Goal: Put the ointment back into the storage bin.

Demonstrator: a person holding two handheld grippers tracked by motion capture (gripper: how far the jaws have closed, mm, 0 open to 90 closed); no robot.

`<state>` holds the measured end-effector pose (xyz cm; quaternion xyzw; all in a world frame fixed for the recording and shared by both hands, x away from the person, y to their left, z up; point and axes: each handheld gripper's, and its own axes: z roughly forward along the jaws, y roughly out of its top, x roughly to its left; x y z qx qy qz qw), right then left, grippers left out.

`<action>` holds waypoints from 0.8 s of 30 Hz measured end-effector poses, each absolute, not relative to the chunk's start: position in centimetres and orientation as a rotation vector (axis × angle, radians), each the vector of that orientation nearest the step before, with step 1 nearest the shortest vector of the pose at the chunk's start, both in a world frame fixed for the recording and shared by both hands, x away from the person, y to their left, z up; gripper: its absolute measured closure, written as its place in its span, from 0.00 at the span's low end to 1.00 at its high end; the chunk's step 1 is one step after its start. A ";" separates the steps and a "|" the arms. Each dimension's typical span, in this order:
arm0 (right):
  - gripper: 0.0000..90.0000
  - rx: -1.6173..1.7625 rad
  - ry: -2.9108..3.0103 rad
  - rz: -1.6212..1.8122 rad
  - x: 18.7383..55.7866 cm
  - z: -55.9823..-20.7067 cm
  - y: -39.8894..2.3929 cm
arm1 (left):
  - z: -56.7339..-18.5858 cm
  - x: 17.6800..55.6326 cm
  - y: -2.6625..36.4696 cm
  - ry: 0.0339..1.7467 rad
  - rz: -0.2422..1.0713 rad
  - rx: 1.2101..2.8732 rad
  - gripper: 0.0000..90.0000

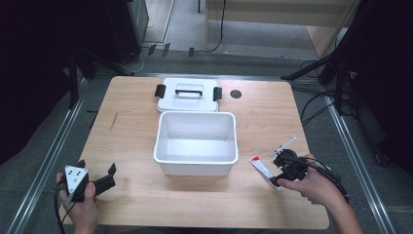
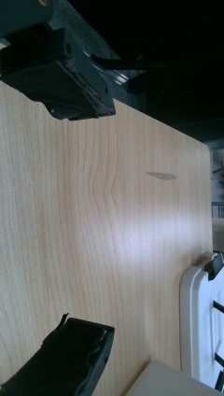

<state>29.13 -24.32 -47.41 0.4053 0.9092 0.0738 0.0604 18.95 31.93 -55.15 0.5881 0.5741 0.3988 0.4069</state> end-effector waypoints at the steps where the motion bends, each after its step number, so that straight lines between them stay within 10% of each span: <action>1: 0.50 1.236 2.769 0.188 29.3 -47.6 -23.9 | -55.1 18.9 31.9 1.444 1.006 1.485 0.00; 24: 0.74 1.345 2.821 -0.092 31.9 -50.3 -21.3 | -55.1 18.9 31.8 1.414 0.991 1.515 0.00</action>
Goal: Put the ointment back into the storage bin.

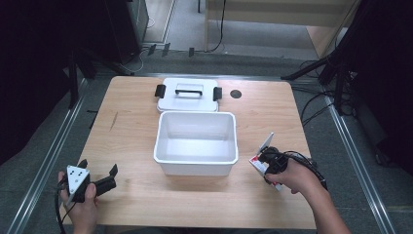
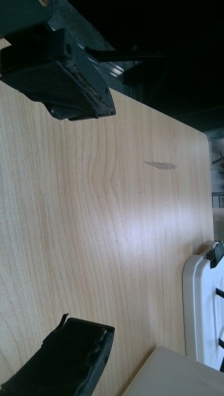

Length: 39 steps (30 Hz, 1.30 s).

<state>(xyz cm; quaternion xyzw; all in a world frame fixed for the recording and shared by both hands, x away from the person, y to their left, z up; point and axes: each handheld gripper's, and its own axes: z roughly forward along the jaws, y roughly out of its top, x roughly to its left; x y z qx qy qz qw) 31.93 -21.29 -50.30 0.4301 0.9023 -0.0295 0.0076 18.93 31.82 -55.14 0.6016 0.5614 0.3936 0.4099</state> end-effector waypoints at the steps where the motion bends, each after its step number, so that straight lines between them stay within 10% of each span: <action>1: 0.77 1.346 2.821 -0.093 31.9 -50.5 -21.3 | -55.1 18.9 31.8 1.413 0.991 1.515 0.00; 39: 0.80 1.357 2.809 0.208 34.4 -40.9 -21.6 | -55.2 18.6 31.7 1.434 1.071 1.450 0.00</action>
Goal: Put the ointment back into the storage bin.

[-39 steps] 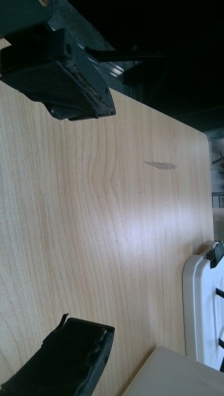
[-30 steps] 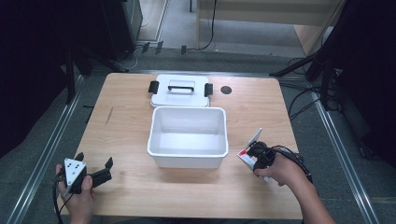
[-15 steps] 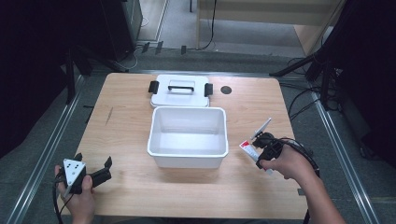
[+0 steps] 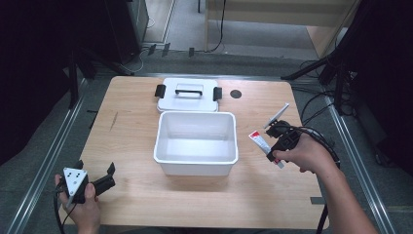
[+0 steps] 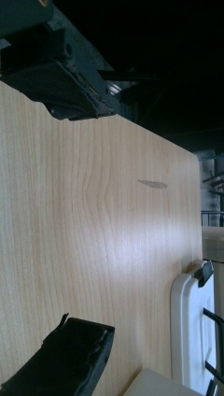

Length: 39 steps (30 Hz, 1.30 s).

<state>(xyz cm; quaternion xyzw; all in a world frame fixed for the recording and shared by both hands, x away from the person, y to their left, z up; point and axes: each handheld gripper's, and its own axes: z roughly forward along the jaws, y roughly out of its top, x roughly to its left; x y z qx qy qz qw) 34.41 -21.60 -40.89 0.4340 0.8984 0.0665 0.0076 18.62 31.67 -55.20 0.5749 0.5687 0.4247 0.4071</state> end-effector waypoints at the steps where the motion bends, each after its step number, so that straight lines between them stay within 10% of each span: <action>1: 0.80 1.357 2.809 0.208 34.4 -40.9 -21.6 | -55.2 18.6 31.7 1.434 1.071 1.450 0.00; 39: 0.80 0.670 2.953 0.293 35.2 -34.8 -13.6 | -55.1 19.0 31.6 1.430 1.023 1.492 0.00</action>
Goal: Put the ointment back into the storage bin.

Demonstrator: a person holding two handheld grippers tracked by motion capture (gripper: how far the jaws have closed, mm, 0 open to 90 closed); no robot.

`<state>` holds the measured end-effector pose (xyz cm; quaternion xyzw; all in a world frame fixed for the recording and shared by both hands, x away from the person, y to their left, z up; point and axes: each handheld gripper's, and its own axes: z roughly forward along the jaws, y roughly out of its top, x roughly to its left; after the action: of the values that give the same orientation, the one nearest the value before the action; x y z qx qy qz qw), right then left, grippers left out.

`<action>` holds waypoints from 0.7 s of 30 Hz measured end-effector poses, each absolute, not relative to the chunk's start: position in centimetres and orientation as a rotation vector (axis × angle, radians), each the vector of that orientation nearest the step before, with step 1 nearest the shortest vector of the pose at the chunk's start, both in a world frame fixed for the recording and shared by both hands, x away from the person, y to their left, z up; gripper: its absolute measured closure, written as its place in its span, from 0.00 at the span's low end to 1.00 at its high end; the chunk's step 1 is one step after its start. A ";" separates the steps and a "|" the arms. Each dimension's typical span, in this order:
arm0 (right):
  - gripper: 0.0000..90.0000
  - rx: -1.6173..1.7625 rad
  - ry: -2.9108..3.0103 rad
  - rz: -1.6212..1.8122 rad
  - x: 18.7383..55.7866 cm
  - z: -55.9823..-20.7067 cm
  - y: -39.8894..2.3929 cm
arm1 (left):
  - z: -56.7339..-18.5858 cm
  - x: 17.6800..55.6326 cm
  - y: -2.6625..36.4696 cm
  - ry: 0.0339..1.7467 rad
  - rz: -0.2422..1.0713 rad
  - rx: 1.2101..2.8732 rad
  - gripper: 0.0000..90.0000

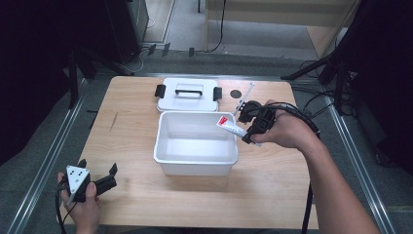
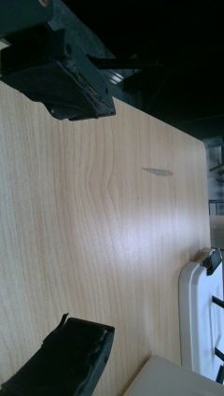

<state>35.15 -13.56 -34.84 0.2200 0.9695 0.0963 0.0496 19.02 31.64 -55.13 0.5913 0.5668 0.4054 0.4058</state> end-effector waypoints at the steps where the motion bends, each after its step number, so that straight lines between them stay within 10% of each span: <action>1: 0.80 0.629 2.964 0.302 35.1 -34.8 -13.3 | -55.1 19.0 31.6 1.429 1.024 1.495 0.00; 21: 0.80 0.294 3.024 0.290 35.0 -35.6 -8.6 | -55.1 19.1 31.6 1.424 1.016 1.501 0.00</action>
<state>34.96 -8.62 -35.61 0.0963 0.9898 0.0948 0.0446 19.06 31.57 -55.15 0.5949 0.5644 0.4028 0.4064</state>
